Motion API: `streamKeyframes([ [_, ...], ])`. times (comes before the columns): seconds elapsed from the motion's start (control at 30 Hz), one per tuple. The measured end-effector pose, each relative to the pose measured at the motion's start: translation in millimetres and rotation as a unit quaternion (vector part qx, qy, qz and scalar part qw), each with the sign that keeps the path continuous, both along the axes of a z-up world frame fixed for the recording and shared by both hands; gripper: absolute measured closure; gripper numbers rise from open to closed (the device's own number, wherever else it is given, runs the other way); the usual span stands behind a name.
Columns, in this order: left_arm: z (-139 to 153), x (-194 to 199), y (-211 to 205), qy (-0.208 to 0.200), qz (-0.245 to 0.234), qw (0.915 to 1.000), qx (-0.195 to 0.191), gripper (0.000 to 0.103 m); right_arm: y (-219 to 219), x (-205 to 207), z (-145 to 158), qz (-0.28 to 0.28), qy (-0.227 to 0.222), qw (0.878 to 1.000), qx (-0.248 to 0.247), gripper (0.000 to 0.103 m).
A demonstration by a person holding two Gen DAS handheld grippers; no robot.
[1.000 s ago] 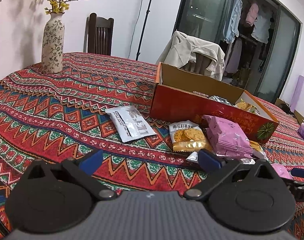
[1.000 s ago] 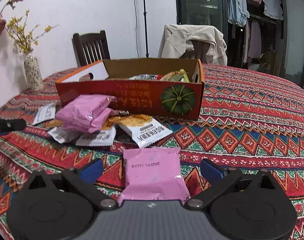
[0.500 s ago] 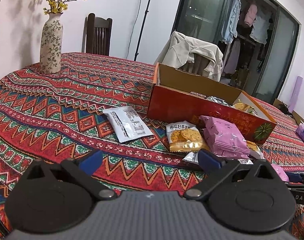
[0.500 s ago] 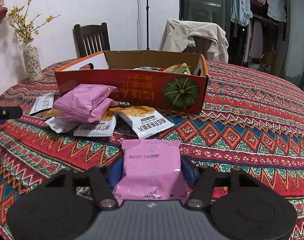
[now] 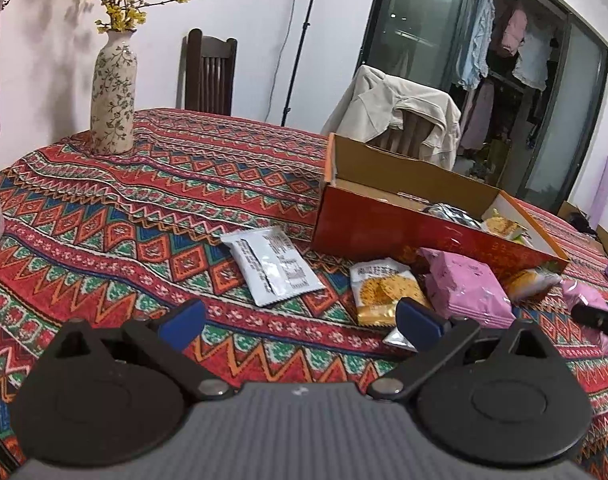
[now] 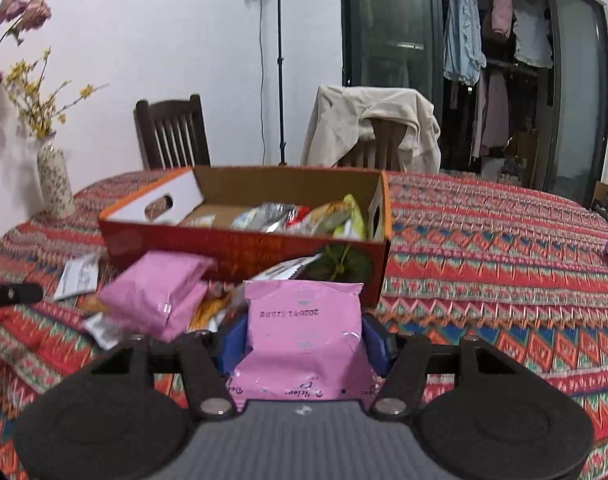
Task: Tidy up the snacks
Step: 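Grasp the pink packet with the right gripper while the left grasps a white packet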
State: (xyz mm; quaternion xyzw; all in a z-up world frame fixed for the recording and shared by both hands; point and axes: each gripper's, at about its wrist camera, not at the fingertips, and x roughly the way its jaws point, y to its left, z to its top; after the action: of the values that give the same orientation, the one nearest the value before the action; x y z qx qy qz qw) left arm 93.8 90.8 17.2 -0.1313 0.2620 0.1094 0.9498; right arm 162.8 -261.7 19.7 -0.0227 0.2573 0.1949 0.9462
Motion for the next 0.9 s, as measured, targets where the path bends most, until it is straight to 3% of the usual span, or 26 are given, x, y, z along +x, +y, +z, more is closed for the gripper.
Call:
streamKeyframes([
  [0.43,13,16,18,0.008,0.042,0.9989,0.018,0.000,-5,46,-4,-0.025,-0.015,0.998,0.058,0.043],
  [0.9,11,43,6,0.033,0.050,0.9976,0.035,0.000,-33,34,-14,-0.029,-0.062,0.987,0.144,0.044],
])
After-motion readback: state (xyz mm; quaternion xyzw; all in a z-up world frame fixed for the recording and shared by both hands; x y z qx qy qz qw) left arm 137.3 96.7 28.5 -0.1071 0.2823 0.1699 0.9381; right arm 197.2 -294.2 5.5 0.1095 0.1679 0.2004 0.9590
